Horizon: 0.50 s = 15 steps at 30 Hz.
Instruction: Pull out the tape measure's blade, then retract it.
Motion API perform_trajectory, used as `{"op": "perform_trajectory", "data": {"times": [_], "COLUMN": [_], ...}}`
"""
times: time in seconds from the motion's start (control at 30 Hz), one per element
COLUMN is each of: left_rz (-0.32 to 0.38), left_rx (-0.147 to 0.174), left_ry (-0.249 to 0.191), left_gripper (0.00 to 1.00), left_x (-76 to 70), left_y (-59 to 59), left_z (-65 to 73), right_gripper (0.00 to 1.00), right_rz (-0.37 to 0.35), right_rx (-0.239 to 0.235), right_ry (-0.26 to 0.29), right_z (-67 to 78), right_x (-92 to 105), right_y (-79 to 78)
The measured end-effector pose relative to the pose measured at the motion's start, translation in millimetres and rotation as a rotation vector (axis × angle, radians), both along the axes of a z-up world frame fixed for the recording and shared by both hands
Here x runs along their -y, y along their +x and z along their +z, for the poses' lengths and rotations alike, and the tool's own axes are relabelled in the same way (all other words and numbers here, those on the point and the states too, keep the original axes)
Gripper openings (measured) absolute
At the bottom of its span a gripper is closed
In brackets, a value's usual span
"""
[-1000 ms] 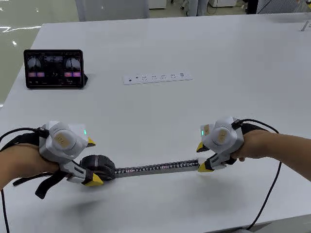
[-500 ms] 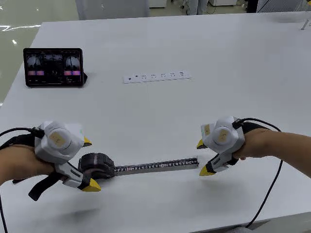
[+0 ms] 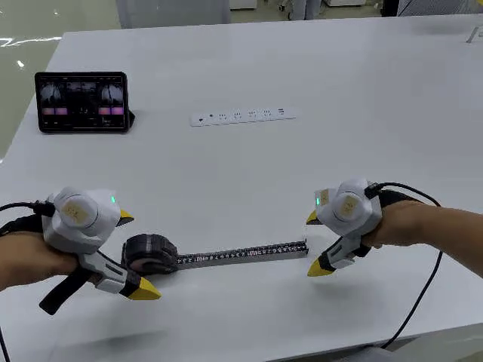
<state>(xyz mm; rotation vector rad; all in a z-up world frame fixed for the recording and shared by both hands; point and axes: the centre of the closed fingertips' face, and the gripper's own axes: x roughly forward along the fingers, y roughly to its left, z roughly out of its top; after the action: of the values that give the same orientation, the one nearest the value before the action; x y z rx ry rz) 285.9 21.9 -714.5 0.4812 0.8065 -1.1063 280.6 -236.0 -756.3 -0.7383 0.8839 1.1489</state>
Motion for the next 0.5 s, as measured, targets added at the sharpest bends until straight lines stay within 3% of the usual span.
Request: {"op": "perform_trajectory", "data": {"times": [0.2, 0.5], "left_rz": [0.078, 0.18], "left_rx": [-0.016, -0.011], "left_ry": [-0.055, -0.108], "left_gripper": [0.99, 0.99], "left_x": [-1.1, -9.9], "left_y": [2.1, 8.2], "left_z": [1.6, 8.0], "right_gripper": [0.75, 0.91], "right_rz": [-0.093, -0.224], "right_rx": [0.001, 0.007], "right_ry": [0.078, 0.162], "right_z": [6.7, 12.3], "right_x": [2.7, 10.2], "right_y": [2.3, 5.8]}}
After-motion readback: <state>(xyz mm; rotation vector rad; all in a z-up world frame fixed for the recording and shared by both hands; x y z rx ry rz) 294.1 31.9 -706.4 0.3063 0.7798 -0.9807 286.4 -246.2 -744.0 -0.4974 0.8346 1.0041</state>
